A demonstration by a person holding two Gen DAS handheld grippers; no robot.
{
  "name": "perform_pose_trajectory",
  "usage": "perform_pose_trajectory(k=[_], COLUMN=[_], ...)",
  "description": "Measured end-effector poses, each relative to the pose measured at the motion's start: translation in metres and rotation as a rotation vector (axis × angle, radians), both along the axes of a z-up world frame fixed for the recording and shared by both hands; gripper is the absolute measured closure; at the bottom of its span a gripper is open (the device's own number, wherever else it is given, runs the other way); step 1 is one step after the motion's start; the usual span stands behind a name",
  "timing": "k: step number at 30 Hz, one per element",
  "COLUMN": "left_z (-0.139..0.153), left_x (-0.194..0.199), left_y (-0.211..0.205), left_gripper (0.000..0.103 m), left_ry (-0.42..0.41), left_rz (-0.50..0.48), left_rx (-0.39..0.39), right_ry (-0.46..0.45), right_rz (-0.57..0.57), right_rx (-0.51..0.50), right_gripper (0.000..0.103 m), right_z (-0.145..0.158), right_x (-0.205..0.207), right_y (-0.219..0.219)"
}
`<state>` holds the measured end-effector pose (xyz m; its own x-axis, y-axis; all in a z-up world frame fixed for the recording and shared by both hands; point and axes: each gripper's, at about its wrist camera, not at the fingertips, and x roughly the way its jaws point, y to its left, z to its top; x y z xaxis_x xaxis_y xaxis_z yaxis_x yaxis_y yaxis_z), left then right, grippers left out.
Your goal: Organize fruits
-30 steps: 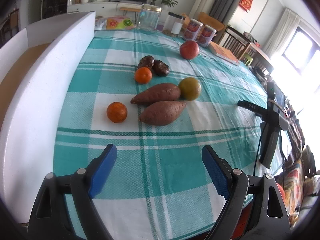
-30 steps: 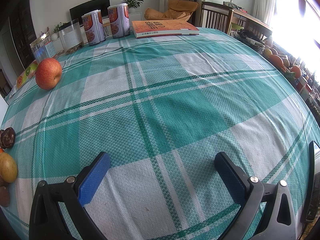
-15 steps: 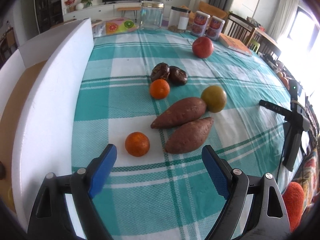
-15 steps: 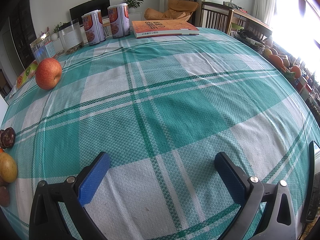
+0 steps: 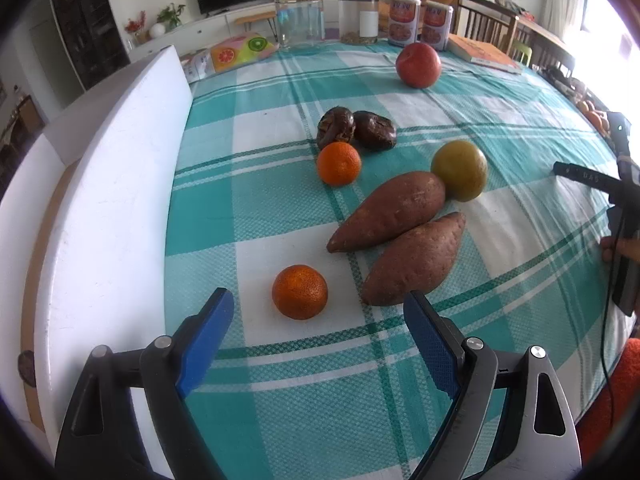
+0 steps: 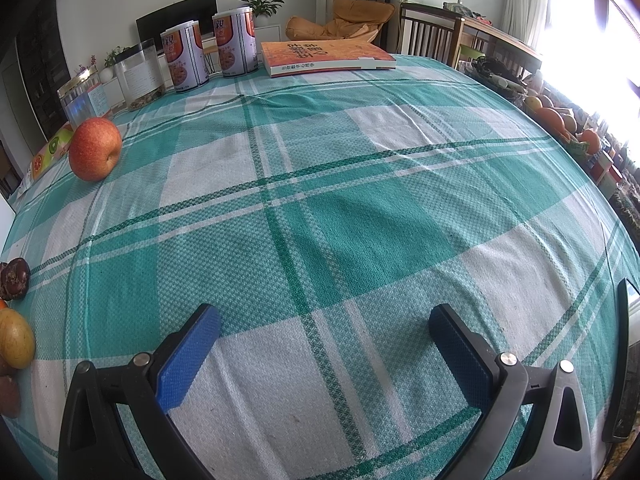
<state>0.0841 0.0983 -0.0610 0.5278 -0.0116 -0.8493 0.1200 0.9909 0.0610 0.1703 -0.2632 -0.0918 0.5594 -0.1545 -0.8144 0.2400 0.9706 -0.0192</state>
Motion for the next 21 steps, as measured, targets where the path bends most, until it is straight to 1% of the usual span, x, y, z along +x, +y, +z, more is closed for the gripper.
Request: perform_pose_trajectory(k=[4, 8, 10, 11, 12, 14, 16, 18, 21], left_z=[-0.005, -0.003, -0.003, -0.004, -0.004, -0.006, -0.01, -0.01, -0.01], left_x=[0.003, 0.002, 0.003, 0.003, 0.004, 0.005, 0.007, 0.009, 0.01], left_y=[-0.002, -0.001, 0.001, 0.003, 0.004, 0.008, 0.01, 0.013, 0.015], left_gripper=[0.014, 0.014, 0.014, 0.014, 0.014, 0.014, 0.014, 0.014, 0.014], left_ry=[0.004, -0.005, -0.004, 0.0, 0.003, 0.006, 0.003, -0.017, -0.046], left_rz=[-0.007, -0.011, -0.013, -0.015, -0.023, -0.053, -0.062, -0.069, -0.078], left_rx=[0.045, 0.066, 0.064, 0.05, 0.02, -0.071, -0.125, -0.153, -0.162], right_ry=[0.0, 0.0, 0.0, 0.0, -0.001, 0.0, -0.001, -0.001, -0.001], right_rz=[0.0, 0.0, 0.0, 0.0, 0.0, 0.0, 0.0, 0.0, 0.007], right_rx=[0.0, 0.0, 0.0, 0.001, 0.001, 0.0, 0.0, 0.001, 0.001], right_gripper=[0.0, 0.0, 0.0, 0.0, 0.0, 0.0, 0.0, 0.0, 0.0], right_z=[0.0, 0.0, 0.0, 0.0, 0.0, 0.0, 0.0, 0.0, 0.0], right_x=[0.0, 0.0, 0.0, 0.001, 0.0, 0.0, 0.0, 0.0, 0.0], right_y=[0.0, 0.0, 0.001, 0.001, 0.0, 0.0, 0.0, 0.0, 0.0])
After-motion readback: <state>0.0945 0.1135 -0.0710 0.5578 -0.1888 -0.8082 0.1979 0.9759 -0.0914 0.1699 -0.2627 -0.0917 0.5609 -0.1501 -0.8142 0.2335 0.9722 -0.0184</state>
